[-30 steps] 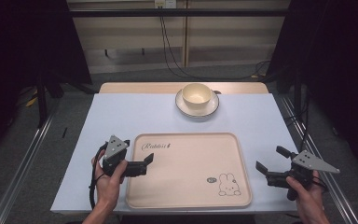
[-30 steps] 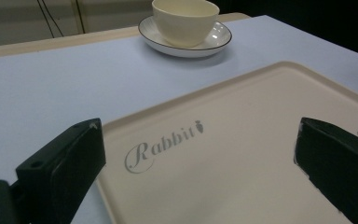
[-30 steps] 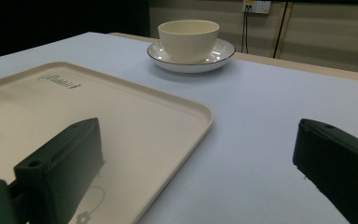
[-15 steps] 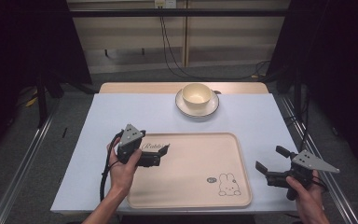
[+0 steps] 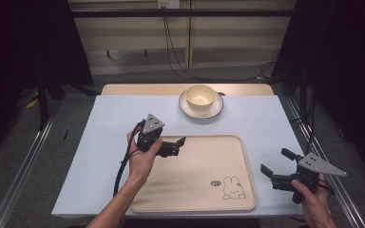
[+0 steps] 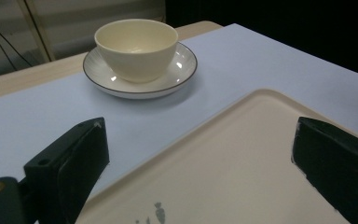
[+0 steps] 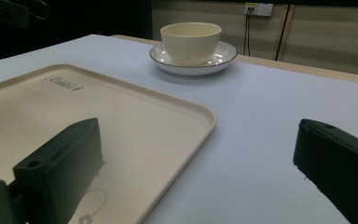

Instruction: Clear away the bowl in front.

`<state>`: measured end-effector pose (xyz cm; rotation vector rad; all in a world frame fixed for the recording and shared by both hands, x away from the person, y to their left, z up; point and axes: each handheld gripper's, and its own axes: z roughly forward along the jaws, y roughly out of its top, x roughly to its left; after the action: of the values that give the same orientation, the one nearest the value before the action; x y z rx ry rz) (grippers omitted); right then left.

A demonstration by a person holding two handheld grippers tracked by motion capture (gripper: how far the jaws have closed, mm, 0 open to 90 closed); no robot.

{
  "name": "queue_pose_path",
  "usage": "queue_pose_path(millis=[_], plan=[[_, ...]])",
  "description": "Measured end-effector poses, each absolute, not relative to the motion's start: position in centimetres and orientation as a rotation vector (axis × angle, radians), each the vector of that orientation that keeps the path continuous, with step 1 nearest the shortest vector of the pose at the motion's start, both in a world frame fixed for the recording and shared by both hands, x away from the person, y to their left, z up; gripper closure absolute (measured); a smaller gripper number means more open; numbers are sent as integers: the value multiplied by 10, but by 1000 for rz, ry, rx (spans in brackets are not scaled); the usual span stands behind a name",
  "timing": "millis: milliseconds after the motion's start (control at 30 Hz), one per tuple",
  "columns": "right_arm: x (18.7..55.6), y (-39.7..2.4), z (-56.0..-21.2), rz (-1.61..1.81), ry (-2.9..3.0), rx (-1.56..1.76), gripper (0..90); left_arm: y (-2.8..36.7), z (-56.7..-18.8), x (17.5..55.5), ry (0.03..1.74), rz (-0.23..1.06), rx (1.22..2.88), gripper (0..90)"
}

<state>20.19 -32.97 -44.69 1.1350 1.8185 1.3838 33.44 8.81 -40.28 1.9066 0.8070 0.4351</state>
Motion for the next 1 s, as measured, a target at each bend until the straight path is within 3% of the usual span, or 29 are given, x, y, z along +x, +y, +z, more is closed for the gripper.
queue_pose_path(millis=[567,1000], plan=[[202,-329,-447,1384,1818,1136,10,63,-404,380,828,408,1944,98],[202,-329,-447,1390,1821,1136,10,43,-398,411,864,433,1925,72]])
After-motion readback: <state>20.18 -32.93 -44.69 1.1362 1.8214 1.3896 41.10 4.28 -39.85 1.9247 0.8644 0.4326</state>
